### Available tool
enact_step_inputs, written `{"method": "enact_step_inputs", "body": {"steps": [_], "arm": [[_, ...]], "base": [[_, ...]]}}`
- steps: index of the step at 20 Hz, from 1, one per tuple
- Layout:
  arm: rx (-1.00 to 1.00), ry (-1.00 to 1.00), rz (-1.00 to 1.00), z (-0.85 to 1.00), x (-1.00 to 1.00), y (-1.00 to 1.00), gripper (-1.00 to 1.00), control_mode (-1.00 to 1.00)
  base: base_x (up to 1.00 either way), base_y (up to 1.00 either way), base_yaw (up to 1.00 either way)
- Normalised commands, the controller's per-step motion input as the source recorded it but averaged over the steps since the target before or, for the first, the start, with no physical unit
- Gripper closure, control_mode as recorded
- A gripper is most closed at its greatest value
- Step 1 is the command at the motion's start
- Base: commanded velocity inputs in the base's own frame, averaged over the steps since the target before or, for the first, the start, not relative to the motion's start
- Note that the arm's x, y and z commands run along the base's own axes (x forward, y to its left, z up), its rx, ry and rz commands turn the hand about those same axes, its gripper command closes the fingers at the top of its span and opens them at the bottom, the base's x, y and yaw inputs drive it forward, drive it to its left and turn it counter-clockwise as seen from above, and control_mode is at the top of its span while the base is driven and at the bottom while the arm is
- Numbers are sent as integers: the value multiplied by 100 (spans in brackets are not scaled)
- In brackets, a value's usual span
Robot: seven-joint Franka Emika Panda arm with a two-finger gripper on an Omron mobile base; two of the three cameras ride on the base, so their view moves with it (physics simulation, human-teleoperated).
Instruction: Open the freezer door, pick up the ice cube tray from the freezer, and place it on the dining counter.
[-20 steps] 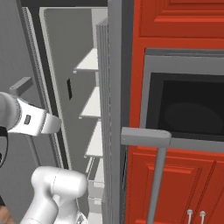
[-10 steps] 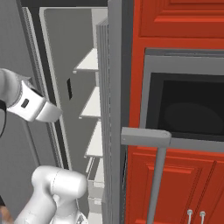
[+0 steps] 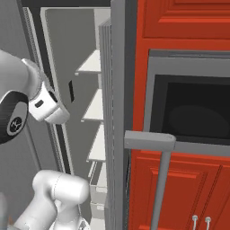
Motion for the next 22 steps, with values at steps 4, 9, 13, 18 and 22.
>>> {"method": "enact_step_inputs", "body": {"steps": [4, 9, 13, 18, 22], "arm": [[34, -1, -5, 5, 32, -27, -100, -100], [20, -5, -10, 2, 32, -1, -100, -100], [17, -7, -6, 0, 40, -1, -100, -100], [18, -4, -3, 0, 37, -9, -100, -100], [15, -1, -3, 0, 42, -4, -100, -100]], "base": [[0, 0, 0], [0, 0, 0], [0, 0, 0], [0, 0, 0], [0, 0, 0]]}}
